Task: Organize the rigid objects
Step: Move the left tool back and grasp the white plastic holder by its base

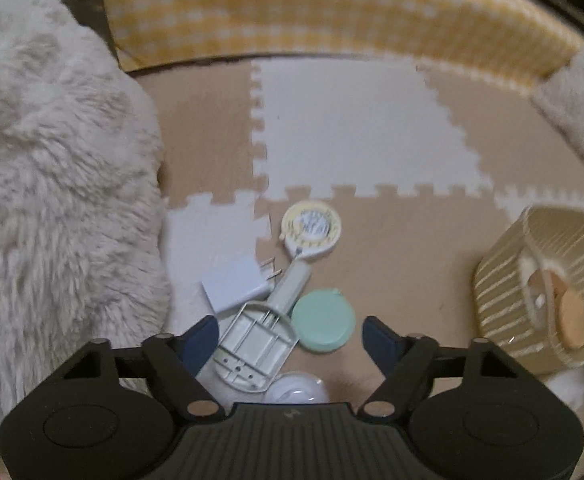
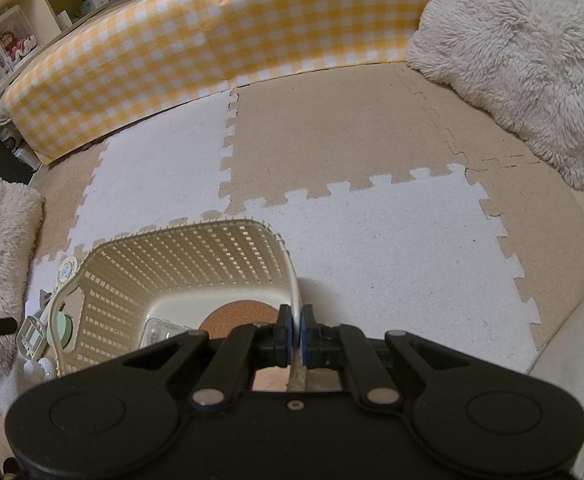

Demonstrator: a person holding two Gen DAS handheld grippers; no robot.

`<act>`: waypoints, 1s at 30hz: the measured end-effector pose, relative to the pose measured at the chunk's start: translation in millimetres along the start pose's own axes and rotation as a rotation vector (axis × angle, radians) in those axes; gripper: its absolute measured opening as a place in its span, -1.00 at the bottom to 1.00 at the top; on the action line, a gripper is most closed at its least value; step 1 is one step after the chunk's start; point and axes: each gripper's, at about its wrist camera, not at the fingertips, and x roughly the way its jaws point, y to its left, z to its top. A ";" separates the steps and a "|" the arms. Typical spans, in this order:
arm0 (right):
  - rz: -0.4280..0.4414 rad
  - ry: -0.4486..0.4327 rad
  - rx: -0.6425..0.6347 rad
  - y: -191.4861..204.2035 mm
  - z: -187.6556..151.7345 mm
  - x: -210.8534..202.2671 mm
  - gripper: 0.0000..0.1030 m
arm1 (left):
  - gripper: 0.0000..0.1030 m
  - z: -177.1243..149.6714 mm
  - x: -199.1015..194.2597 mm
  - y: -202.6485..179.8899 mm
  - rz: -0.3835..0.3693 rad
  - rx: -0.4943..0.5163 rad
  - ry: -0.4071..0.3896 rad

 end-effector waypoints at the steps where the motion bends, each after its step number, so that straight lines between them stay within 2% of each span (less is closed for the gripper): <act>1: 0.000 0.000 -0.001 0.0 -0.2 0.0 -0.91 | 0.42 -0.4 3.9 -2.0 0.016 0.024 0.012; 8: -0.001 0.000 -0.004 0.2 -0.8 0.0 -0.91 | 0.37 -3.7 25.3 -14.3 0.103 0.228 0.067; 14: -0.001 0.000 -0.005 0.5 -0.9 -0.1 -0.91 | 0.17 -8.6 38.7 -13.5 0.109 0.321 0.119; 22: -0.004 0.000 -0.013 1.0 -1.1 -0.4 -0.91 | 0.14 -14.7 54.4 -21.8 0.114 0.459 0.119; 25: -0.004 0.000 -0.013 0.9 -1.1 -0.7 -0.91 | 0.14 -14.2 60.1 -23.2 0.125 0.478 0.117; 30: -0.004 0.000 -0.013 1.0 -1.1 -0.7 -0.91 | -0.04 -8.6 61.9 -18.8 0.109 0.435 0.117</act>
